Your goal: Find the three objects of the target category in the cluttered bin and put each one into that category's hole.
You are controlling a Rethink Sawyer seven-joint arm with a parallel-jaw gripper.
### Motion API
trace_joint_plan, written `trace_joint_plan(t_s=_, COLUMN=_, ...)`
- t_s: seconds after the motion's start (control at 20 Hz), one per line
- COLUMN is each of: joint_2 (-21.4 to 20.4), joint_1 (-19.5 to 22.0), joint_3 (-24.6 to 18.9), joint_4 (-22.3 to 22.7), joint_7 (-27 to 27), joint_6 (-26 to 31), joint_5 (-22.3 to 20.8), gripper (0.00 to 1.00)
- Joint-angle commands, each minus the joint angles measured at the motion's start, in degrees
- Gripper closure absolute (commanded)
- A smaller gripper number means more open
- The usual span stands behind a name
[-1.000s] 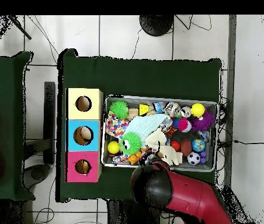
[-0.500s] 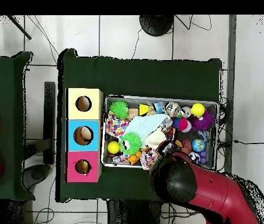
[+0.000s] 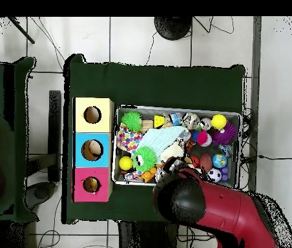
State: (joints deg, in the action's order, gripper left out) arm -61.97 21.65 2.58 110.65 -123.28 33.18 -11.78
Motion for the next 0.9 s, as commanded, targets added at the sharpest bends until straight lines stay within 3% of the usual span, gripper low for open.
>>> trace_joint_plan(t_s=0.05, joint_2=1.2, joint_1=-3.1, joint_3=-2.6, joint_4=5.7, joint_7=-3.8, joint_6=1.6, joint_5=0.9, gripper=1.00)
trace_joint_plan(t_s=0.4, joint_2=5.7, joint_1=-9.1, joint_3=0.3, joint_4=6.5, joint_7=-11.9, joint_6=-5.5, joint_5=1.0, gripper=1.00)
trace_joint_plan(t_s=0.6, joint_2=8.6, joint_1=-12.5, joint_3=2.4, joint_4=5.2, joint_7=-14.7, joint_6=-7.8, joint_5=1.5, gripper=1.00)
trace_joint_plan(t_s=0.9, joint_2=12.8, joint_1=-17.9, joint_3=5.8, joint_4=7.3, joint_7=-17.6, joint_6=-13.0, joint_5=4.1, gripper=1.00)
